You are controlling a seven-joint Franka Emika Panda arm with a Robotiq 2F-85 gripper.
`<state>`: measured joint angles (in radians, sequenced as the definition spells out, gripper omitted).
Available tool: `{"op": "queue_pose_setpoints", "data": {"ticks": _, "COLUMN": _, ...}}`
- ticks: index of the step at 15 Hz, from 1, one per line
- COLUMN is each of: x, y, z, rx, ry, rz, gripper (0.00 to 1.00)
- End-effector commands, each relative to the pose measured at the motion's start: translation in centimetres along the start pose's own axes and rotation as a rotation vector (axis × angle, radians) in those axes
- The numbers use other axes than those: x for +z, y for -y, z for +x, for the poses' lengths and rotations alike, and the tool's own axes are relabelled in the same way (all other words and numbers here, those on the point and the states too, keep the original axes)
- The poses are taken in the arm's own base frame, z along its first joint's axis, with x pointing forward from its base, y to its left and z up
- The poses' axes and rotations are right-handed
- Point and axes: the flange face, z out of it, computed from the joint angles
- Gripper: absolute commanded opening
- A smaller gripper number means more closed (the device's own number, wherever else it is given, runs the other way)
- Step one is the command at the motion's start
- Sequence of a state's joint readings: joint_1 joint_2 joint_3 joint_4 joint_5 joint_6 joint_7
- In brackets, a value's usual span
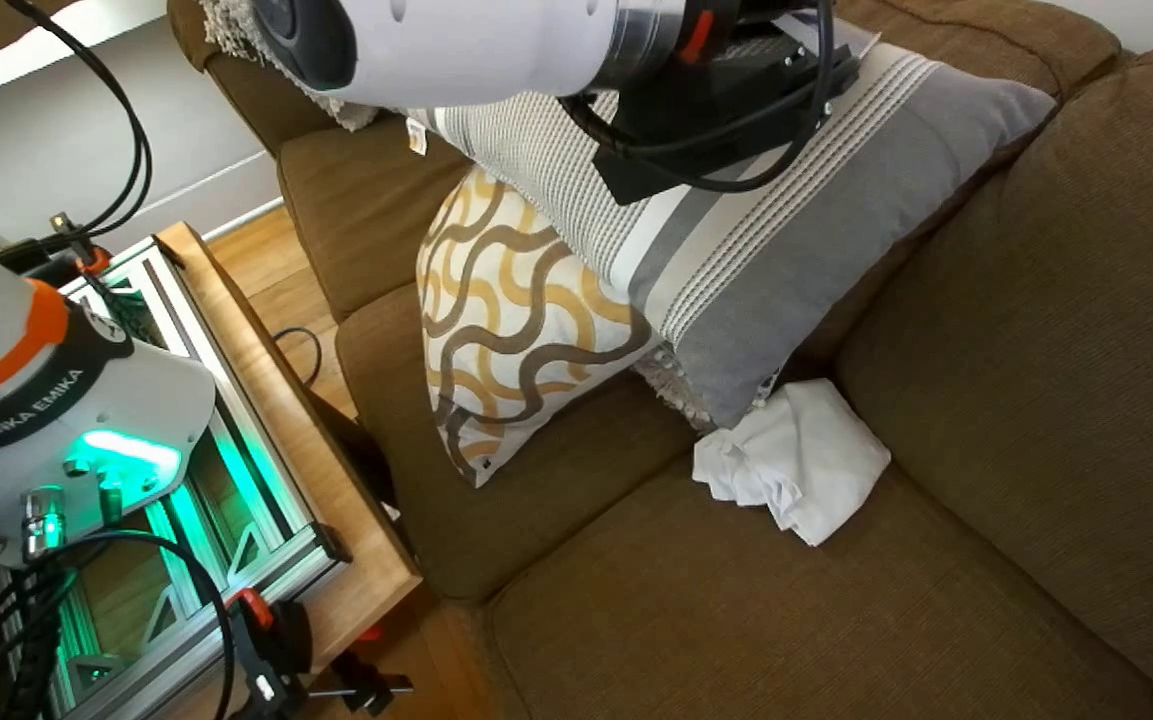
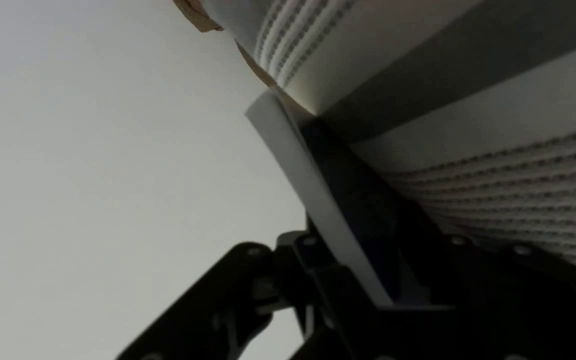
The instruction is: Put the purple book on the grey pillow
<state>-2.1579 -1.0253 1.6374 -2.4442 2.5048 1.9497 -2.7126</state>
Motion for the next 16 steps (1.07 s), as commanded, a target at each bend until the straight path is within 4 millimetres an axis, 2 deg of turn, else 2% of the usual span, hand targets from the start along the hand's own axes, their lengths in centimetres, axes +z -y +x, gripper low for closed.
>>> {"op": "queue_pose_setpoints", "data": {"ticks": 1, "x": -0.4, "y": 0.9, "z": 0.0, "rx": -0.044, "ry": 0.054, "rz": 0.054, "gripper": 0.74}}
{"op": "queue_pose_setpoints", "data": {"ticks": 4, "x": -2.3, "y": 0.5, "z": 1.4, "rx": -0.085, "ry": 0.060, "rz": 0.078, "gripper": 0.95}}
{"op": "queue_pose_setpoints", "data": {"ticks": 5, "x": -3.3, "y": 0.2, "z": 2.0, "rx": -0.099, "ry": 0.058, "rz": 0.084, "gripper": 1.00}}
{"op": "queue_pose_setpoints", "data": {"ticks": 7, "x": -6.3, "y": -1.5, "z": 3.3, "rx": -0.164, "ry": 0.056, "rz": 0.071, "gripper": 1.00}}
{"op": "queue_pose_setpoints", "data": {"ticks": 10, "x": -11.9, "y": -5.7, "z": 6.3, "rx": -0.229, "ry": 0.024, "rz": -0.029, "gripper": 1.00}}
{"op": "queue_pose_setpoints", "data": {"ticks": 12, "x": -15.4, "y": -8.5, "z": 8.2, "rx": -0.232, "ry": -0.041, "rz": -0.134, "gripper": 1.00}}
{"op": "queue_pose_setpoints", "data": {"ticks": 14, "x": -18.4, "y": -10.5, "z": 10.1, "rx": -0.218, "ry": -0.132, "rz": -0.211, "gripper": 1.00}}
{"op": "queue_pose_setpoints", "data": {"ticks": 15, "x": -16.3, "y": -10.1, "z": 9.3, "rx": -0.202, "ry": -0.071, "rz": -0.174, "gripper": 1.00}}
{"op": "queue_pose_setpoints", "data": {"ticks": 16, "x": -17.6, "y": -10.9, "z": 10.0, "rx": -0.206, "ry": -0.103, "rz": -0.203, "gripper": 1.00}}
